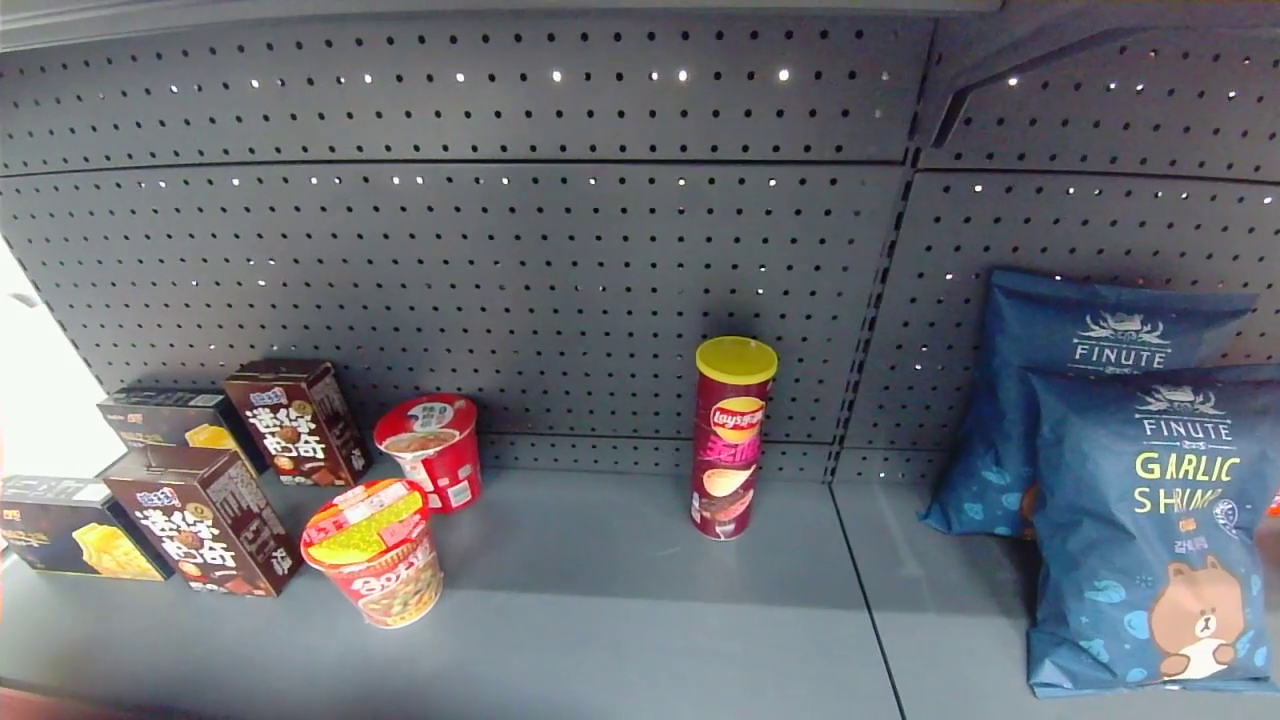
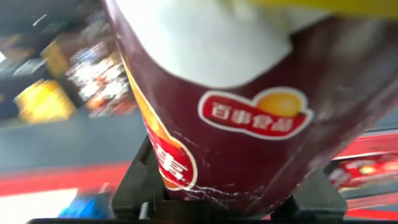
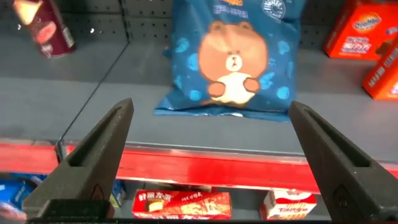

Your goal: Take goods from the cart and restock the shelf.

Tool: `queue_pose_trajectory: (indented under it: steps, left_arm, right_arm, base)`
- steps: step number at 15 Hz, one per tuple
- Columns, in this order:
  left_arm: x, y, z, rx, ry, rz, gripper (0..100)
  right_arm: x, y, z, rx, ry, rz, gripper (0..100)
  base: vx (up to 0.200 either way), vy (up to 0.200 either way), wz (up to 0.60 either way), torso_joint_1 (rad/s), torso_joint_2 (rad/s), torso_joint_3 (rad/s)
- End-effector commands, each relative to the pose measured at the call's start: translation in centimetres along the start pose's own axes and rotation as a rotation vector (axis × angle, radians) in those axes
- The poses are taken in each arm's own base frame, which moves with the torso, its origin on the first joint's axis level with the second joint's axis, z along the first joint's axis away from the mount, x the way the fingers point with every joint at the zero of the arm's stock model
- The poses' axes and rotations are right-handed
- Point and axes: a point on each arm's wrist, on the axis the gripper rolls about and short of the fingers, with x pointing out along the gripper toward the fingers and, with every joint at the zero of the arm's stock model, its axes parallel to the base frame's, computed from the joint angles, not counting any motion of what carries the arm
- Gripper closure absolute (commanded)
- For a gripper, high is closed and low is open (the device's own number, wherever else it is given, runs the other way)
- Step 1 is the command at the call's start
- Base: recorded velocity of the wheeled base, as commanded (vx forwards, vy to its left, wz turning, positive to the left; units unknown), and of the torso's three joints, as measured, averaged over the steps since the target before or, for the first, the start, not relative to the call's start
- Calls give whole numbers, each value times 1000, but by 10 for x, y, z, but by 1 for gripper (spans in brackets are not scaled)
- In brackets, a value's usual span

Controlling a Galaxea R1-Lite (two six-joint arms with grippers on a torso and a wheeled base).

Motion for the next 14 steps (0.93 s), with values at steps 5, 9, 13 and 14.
queue_pose_trajectory:
  steps: [5, 9, 13, 14]
  left_arm:
    - [-2, 1, 8, 1, 25, 39, 100]
    - [-1, 0, 7, 2, 36, -29, 100]
    - [4, -1, 13, 4, 25, -89, 100]
    - [6, -1, 15, 1, 19, -89, 100]
  right_arm:
    - [23, -5, 141, -86, -93, -53, 0]
    - [41, 8, 131, -105, 86, 546, 0]
    - [93, 25, 120, -168, 200, 619, 0]
    - [110, 31, 119, -174, 223, 638, 0]
  base:
    - [0, 0, 0, 0, 0, 0]
    - [0, 0, 0, 0, 0, 0]
    - [0, 0, 0, 0, 0, 0]
    - [0, 0, 0, 0, 0, 0]
